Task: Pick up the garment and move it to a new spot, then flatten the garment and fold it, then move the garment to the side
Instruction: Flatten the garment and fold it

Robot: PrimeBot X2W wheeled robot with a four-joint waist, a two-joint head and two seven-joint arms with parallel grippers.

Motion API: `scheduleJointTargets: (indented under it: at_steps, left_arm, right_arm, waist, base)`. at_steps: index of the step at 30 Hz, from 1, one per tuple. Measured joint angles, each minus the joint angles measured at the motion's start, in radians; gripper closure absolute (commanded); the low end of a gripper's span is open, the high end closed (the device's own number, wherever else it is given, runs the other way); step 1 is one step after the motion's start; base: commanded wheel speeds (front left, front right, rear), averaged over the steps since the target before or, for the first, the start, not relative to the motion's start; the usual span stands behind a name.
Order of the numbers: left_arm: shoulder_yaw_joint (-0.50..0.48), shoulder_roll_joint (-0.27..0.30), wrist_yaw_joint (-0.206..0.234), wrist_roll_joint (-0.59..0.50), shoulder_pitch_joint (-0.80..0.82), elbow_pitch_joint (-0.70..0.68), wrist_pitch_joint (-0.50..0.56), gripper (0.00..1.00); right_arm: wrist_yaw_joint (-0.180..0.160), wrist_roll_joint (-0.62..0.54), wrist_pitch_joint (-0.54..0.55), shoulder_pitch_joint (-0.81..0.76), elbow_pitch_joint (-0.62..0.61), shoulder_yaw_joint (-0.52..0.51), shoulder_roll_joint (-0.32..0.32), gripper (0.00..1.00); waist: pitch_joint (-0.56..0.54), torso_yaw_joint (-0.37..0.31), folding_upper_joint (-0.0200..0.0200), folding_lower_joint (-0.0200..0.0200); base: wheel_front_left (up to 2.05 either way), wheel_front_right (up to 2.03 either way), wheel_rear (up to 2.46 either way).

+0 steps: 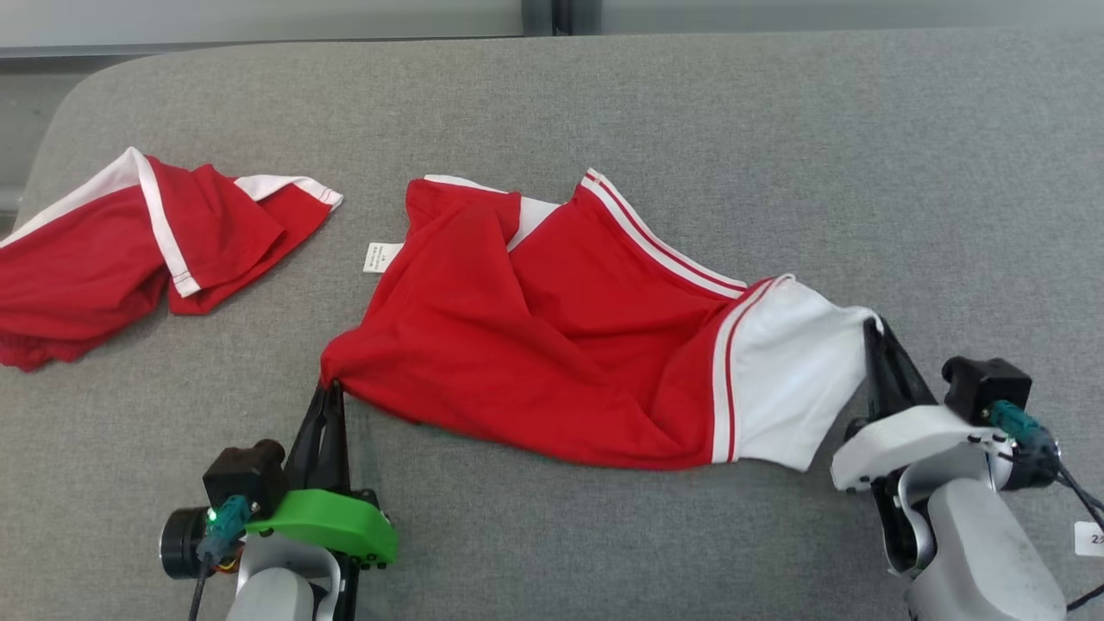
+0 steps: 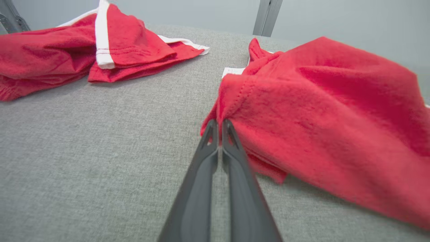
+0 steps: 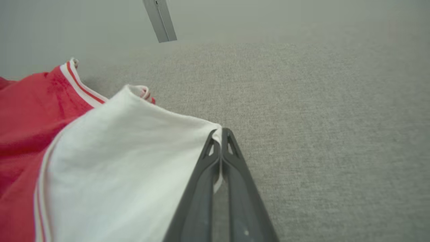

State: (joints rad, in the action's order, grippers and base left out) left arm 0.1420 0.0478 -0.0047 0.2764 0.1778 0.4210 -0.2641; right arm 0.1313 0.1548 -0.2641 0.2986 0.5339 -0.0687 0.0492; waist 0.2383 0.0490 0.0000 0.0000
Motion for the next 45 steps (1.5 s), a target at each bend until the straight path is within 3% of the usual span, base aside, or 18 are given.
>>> scheduleJointTargets:
  at_steps: [6, 13, 17, 25, 32, 38, 45]
  left_arm:
    - [-0.011, 0.0, -0.018, -0.016, 0.01, -0.116, 0.0, 1.0]
    - [-0.035, 0.0, -0.049, -0.053, 0.081, -0.207, 0.0, 1.0]
    - [-0.071, 0.014, -0.078, -0.104, 0.159, -0.227, 0.0, 1.0]
    - [-0.13, 0.094, -0.102, -0.153, 0.34, -0.234, 0.0, 1.0]
    - [-0.13, 0.129, -0.114, -0.168, 0.44, -0.255, 0.0, 1.0]
    - [-0.132, 0.162, -0.115, -0.173, 0.543, -0.223, 0.0, 1.0]
    - [-0.102, 0.186, -0.109, -0.211, 0.75, -0.119, 0.037, 1.0]
  right_arm:
    - [0.0, 0.103, 0.0, 0.0, -0.208, 0.004, 0.0, 1.0]
    - [0.0, 0.171, 0.0, 0.059, -0.325, -0.002, 0.007, 1.0]
    - [0.0, 0.196, 0.0, 0.122, -0.364, -0.001, 0.041, 1.0]
    - [0.0, 0.223, 0.0, 0.249, -0.377, -0.011, 0.116, 1.0]
    - [0.0, 0.251, 0.0, 0.341, -0.427, 0.015, 0.165, 1.0]
    - [0.0, 0.242, 0.0, 0.456, -0.419, 0.058, 0.22, 1.0]
    - [0.0, 0.201, 0.001, 0.683, -0.265, 0.12, 0.254, 1.0]
  waist:
    - [-0.031, -0.008, 0.0, 0.0]
    - [-0.085, -0.015, 0.0, 0.0]
    - [-0.121, -0.025, 0.0, 0.0]
    - [-0.177, -0.066, 0.0, 0.0]
    - [-0.195, -0.102, 0.0, 0.0]
    - [-0.147, -0.119, 0.0, 0.0]
    - [-0.026, -0.127, 0.0, 0.0]
  base:
    - [0.0, 0.0, 0.0]
    - [0.0, 0.0, 0.0]
    - [0.0, 0.0, 0.0]
    - [0.0, 0.0, 0.0]
    - [0.0, 0.0, 0.0]
    - [0.0, 0.0, 0.0]
    - [0.0, 0.0, 0.0]
